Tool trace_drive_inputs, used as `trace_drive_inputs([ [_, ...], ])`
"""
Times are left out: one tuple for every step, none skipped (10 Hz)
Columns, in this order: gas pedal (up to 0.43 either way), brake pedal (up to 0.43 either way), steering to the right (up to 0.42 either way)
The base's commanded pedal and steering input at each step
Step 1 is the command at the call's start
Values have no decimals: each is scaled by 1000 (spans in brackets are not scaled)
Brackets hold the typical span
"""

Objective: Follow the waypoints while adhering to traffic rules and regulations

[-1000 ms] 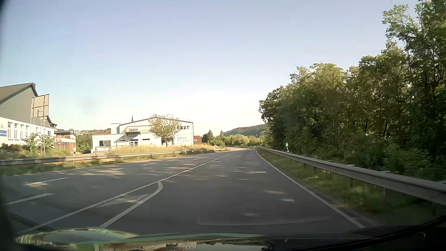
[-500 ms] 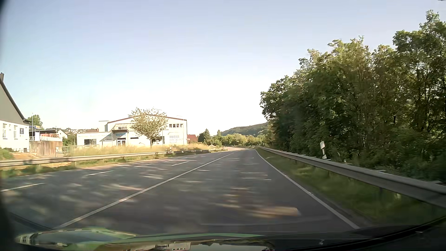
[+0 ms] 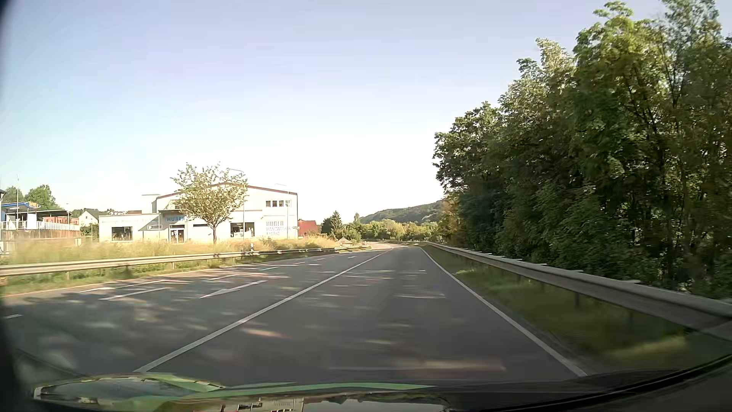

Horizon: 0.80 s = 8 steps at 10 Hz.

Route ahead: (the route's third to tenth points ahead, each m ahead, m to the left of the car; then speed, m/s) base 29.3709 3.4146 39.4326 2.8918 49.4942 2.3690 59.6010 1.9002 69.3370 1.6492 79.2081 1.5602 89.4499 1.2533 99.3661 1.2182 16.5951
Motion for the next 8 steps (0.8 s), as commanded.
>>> trace_drive_inputs([
  [248,0,3],
  [260,0,3],
  [260,0,3],
  [260,0,3],
  [260,0,3],
  [260,0,2],
  [260,0,1],
  [260,0,0],
])
